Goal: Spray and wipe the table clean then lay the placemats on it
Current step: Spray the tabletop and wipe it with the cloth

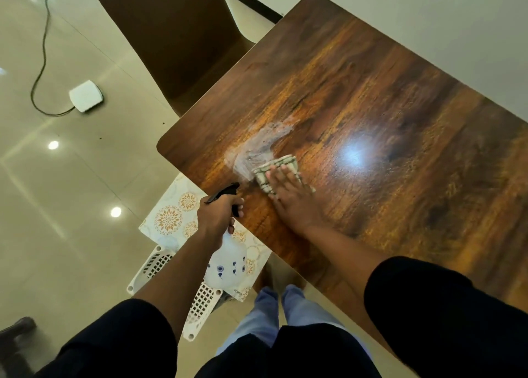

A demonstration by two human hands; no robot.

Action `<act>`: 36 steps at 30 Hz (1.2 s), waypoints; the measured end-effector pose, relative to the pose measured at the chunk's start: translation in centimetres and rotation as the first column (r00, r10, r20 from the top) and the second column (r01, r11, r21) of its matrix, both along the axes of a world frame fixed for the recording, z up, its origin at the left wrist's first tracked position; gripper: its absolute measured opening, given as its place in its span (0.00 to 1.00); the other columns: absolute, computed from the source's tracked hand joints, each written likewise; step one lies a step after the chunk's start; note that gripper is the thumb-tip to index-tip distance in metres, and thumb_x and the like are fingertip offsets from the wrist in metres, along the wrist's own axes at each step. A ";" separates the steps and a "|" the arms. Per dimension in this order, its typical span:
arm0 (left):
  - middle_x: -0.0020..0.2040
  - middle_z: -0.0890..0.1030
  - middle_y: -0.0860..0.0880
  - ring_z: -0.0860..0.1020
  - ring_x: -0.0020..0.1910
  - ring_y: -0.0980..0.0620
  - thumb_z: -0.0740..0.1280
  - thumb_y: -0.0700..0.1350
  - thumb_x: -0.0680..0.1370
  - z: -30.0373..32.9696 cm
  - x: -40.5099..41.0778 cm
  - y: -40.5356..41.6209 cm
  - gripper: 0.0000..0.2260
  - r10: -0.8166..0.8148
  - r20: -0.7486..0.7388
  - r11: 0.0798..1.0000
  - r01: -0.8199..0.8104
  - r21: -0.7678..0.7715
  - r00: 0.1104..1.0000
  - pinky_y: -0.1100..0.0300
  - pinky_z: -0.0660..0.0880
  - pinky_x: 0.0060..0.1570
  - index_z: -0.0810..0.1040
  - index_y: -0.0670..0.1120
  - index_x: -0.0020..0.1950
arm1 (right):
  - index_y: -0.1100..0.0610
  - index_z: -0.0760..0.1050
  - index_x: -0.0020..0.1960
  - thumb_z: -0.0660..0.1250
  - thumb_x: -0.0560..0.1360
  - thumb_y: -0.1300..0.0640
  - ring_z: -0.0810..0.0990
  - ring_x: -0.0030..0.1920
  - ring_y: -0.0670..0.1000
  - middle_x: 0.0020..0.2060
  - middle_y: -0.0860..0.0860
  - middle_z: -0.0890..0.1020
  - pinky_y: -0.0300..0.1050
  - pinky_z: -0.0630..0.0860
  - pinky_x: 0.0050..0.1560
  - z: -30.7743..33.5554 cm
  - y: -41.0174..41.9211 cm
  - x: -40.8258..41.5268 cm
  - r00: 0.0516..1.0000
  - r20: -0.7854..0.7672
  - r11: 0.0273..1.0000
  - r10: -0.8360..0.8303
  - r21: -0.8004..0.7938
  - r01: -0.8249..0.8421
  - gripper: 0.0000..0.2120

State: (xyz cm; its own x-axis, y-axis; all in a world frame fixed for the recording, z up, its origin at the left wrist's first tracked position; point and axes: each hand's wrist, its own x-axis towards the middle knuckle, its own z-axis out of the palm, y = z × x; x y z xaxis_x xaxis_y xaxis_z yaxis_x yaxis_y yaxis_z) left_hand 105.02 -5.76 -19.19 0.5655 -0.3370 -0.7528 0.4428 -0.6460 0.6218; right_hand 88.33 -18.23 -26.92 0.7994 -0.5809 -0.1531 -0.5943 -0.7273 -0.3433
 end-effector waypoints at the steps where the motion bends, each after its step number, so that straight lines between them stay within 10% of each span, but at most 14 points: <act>1: 0.35 0.83 0.42 0.70 0.22 0.53 0.72 0.41 0.75 -0.1 0.2 0.2 0.06 0.003 -0.005 1.000 -0.003 -0.003 1.000 0.61 0.67 0.23 0.86 0.37 0.44 | 0.50 0.50 0.84 0.49 0.86 0.45 0.43 0.82 0.50 0.83 0.49 0.52 0.61 0.44 0.82 0.0 -1.1 -0.1 0.996 -0.017 0.996 -0.091 -0.008 0.091 0.29; 13: 0.34 0.83 0.43 0.72 0.23 0.53 0.72 0.40 0.76 -1.1 2.8 -0.1 0.07 -0.014 -0.028 0.999 0.013 -0.038 1.000 0.62 0.69 0.23 0.85 0.37 0.47 | 0.51 0.51 0.85 0.54 0.86 0.49 0.46 0.84 0.54 0.84 0.49 0.51 0.59 0.45 0.82 0.3 -5.3 1.7 0.728 -0.046 0.729 -0.684 -0.018 0.684 0.29; 30: 0.34 0.83 0.42 0.70 0.24 0.51 0.72 0.42 0.74 -1.2 7.8 0.8 0.07 0.092 0.066 0.995 -0.088 -0.051 0.994 0.60 0.68 0.24 0.84 0.38 0.42 | 0.52 0.59 0.83 0.56 0.84 0.49 0.53 0.83 0.52 0.83 0.49 0.59 0.60 0.52 0.81 -0.3 3.9 14.9 0.991 0.064 0.993 0.119 0.011 -0.120 0.28; 36: 0.34 0.83 0.43 0.70 0.23 0.52 0.73 0.42 0.76 -0.7 7.3 -1.1 0.07 0.017 0.022 0.998 -0.016 -0.064 1.000 0.61 0.68 0.23 0.84 0.39 0.41 | 0.50 0.51 0.85 0.53 0.86 0.52 0.48 0.84 0.53 0.84 0.48 0.53 0.58 0.44 0.82 0.4 -3.2 10.1 0.973 0.035 0.973 -0.229 0.020 0.229 0.28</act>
